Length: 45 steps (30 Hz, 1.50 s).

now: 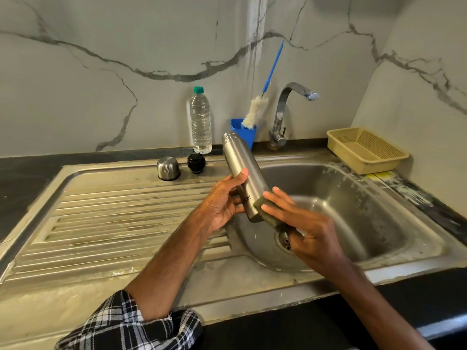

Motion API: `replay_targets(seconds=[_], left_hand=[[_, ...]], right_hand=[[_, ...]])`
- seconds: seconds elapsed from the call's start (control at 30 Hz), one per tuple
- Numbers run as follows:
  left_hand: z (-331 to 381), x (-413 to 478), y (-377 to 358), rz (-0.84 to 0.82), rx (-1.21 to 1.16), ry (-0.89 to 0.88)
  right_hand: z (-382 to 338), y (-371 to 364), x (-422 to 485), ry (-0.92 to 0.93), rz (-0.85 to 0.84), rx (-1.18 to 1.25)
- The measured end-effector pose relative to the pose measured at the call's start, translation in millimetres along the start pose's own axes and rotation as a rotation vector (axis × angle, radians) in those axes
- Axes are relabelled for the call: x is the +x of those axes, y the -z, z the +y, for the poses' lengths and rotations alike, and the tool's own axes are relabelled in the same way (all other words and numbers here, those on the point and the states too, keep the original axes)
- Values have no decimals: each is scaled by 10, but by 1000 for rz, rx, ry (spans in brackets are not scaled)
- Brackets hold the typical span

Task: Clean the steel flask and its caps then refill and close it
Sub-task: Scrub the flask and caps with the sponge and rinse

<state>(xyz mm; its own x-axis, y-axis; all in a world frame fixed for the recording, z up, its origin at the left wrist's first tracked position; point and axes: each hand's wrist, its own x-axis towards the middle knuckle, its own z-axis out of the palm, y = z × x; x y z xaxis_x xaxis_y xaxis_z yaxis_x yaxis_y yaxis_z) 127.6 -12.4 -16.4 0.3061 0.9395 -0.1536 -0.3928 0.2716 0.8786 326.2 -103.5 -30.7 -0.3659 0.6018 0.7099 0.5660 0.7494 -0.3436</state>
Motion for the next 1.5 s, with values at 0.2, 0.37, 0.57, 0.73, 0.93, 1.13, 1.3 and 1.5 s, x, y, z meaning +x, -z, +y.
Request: replay_targets(seconds=[0.2, 0.37, 0.57, 0.73, 0.93, 1.13, 1.3, 1.5], left_hand=[[-13, 9, -3, 15, -14, -1], [-23, 34, 9, 29, -47, 11], [-49, 56, 28, -4, -15, -3], [-70, 39, -22, -72, 2, -3], [-90, 44, 11, -107, 36, -22], [-74, 40, 24, -132, 23, -33], [-103, 38, -4, -193, -5, -37], [-110, 93, 37, -214, -49, -68]], right_hand=[[-38, 33, -12, -76, 21, 59], [39, 57, 37, -223, 114, 142], [21, 27, -29, -181, 103, 231], [61, 35, 32, -292, 175, 237], [156, 37, 66, -342, 186, 184], [51, 62, 102, -196, 146, 225], [200, 63, 211, -453, 175, 221], [137, 76, 275, -250, 156, 184]])
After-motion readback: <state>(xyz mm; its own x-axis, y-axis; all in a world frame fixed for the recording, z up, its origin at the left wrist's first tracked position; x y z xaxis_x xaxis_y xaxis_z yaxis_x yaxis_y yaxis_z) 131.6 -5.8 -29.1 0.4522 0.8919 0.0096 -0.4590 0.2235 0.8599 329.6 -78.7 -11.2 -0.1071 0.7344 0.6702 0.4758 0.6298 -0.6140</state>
